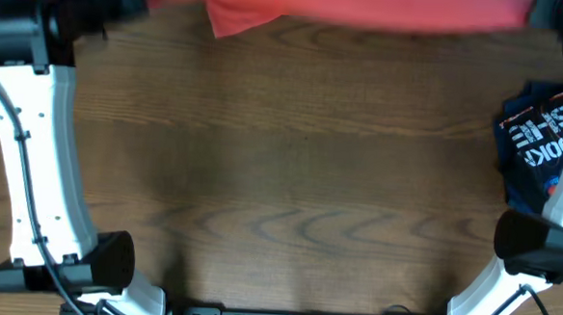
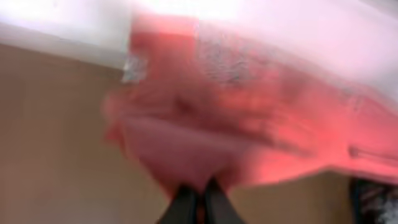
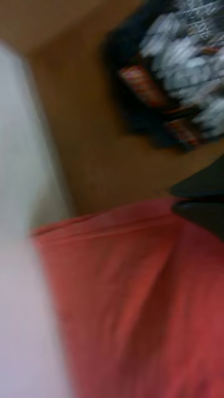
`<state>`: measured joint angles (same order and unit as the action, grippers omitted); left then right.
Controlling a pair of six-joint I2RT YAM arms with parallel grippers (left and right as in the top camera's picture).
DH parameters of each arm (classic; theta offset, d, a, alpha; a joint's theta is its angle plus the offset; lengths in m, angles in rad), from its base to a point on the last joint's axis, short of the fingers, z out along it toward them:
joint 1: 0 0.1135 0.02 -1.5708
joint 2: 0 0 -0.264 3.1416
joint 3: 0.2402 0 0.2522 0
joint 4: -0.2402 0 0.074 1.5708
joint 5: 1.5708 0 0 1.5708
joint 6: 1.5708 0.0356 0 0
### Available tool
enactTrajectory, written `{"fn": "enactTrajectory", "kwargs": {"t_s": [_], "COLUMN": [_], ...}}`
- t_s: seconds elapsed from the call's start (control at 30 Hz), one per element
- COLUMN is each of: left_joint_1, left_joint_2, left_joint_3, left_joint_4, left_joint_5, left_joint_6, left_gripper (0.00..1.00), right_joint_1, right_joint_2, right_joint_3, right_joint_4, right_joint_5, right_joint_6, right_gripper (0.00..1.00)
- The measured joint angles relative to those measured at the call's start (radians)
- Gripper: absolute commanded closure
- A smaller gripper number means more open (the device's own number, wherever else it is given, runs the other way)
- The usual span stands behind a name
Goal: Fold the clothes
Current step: 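Lay the red t-shirt flat on the table with both grippers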
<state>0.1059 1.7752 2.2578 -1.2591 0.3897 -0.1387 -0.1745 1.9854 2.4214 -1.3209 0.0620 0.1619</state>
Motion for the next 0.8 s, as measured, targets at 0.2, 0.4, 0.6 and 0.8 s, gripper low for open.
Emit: {"fn": "enactTrajectory", "kwargs": {"t_s": [0.2,0.4,0.6,0.8], "left_joint_1": [0.000,-0.006,-0.011,-0.011], "left_joint_2": [0.029,0.037,0.034,-0.063], "left_joint_3": [-0.249,-0.578,-0.863,-1.034], "left_joint_4": [-0.222,-0.226,-0.201,-0.121], "left_joint_5": [0.008,0.012,0.016,0.014], "left_joint_6": [0.095,0.147,0.167,0.160], "left_gripper": [0.94,0.94,0.94,0.94], "right_joint_1": [-0.001,-0.005,-0.054,-0.068], "right_joint_2": [0.074,0.102,0.101,0.096], "right_joint_3": [-0.145,-0.397,-0.604,-0.782], "right_joint_4": [-0.288,-0.316,-0.320,-0.265], "right_joint_5": [0.044,0.074,0.094,0.100], "right_joint_6": [-0.045,-0.036,-0.014,-0.009], "right_gripper": [0.99,0.99,0.99,0.99]}}
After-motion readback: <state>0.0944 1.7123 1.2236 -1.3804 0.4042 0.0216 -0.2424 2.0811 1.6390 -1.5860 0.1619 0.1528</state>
